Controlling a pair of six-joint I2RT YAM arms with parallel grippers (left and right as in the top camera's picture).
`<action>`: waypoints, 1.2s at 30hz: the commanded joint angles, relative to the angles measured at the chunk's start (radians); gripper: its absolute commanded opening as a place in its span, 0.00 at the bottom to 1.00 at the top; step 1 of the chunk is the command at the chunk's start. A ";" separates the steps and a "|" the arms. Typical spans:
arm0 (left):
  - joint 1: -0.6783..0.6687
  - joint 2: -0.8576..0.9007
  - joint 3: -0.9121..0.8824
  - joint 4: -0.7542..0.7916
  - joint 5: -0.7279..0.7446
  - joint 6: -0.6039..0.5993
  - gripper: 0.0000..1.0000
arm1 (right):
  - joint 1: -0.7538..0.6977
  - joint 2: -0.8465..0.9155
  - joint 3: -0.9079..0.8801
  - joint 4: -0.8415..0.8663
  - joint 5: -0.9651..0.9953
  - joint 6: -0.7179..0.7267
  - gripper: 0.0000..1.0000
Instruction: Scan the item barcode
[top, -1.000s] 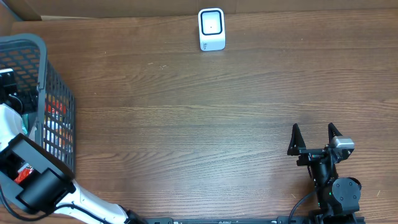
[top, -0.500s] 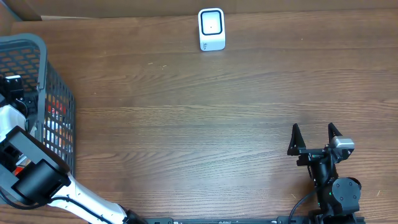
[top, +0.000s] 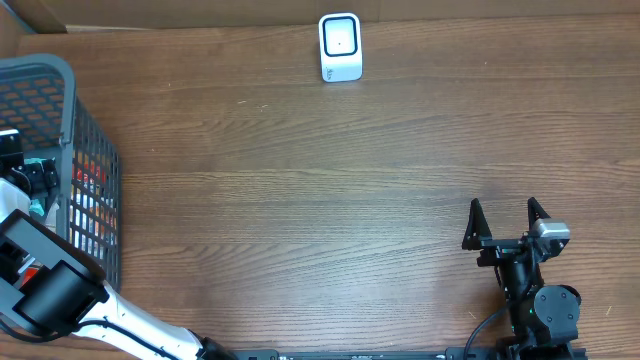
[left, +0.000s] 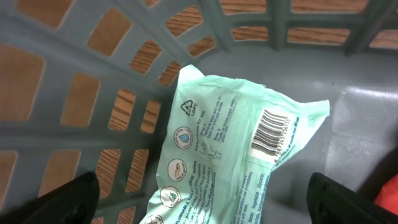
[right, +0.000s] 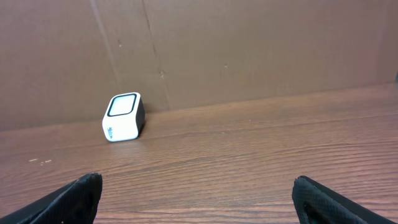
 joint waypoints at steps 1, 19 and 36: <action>0.005 0.029 0.008 -0.001 0.017 0.048 0.96 | 0.001 -0.010 -0.011 0.005 0.003 -0.004 1.00; 0.004 0.083 0.008 -0.143 0.008 -0.030 0.04 | 0.001 -0.010 -0.011 0.005 0.003 -0.004 1.00; -0.034 -0.135 0.012 -0.220 0.027 -0.379 0.04 | 0.001 -0.010 -0.011 0.005 0.003 -0.004 1.00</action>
